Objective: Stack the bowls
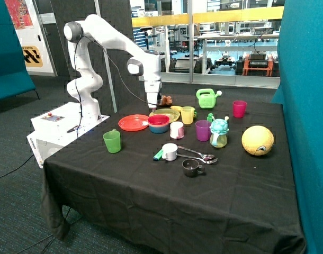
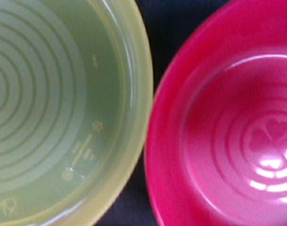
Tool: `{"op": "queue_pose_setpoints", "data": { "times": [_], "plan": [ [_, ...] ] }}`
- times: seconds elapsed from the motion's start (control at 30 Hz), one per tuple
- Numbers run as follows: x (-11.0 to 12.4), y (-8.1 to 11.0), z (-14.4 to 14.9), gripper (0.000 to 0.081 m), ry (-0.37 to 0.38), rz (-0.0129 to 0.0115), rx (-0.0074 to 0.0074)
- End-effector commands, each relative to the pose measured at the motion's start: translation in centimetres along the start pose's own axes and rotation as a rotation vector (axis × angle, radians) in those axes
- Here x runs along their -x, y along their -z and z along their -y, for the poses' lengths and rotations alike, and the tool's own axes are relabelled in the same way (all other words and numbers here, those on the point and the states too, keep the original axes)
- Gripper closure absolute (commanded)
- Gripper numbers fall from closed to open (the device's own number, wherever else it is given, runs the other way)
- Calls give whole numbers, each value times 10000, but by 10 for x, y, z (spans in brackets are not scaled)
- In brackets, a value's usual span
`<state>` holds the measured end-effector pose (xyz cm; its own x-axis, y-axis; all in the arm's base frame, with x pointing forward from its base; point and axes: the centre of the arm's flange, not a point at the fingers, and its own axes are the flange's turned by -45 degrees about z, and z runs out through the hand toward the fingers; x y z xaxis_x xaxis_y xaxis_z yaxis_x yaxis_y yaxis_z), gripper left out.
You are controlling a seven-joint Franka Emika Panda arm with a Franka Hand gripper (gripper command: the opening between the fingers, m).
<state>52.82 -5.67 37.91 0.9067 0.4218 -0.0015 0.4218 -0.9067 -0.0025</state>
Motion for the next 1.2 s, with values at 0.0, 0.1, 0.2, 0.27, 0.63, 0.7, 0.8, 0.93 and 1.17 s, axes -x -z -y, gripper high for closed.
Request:
{"op": "queue_pose_setpoints", "data": {
  "times": [0.0, 0.1, 0.2, 0.27, 0.63, 0.7, 0.8, 0.93, 1.17],
  "plan": [
    [15, 20, -6, 358, -229, -16, 25],
    [23, 26, -5, 368, -201, -16, 25],
    [27, 29, -5, 370, -165, -15, 25],
    [32, 31, -5, 372, -129, -15, 25],
    [49, 33, -18, 378, -462, -16, 25],
    [51, 33, -21, 379, -546, -16, 25],
    [53, 34, -25, 379, -598, -16, 25],
    [50, 34, -27, 381, -483, -16, 25],
    [45, 37, -24, 383, -308, -16, 25]
  ]
}}
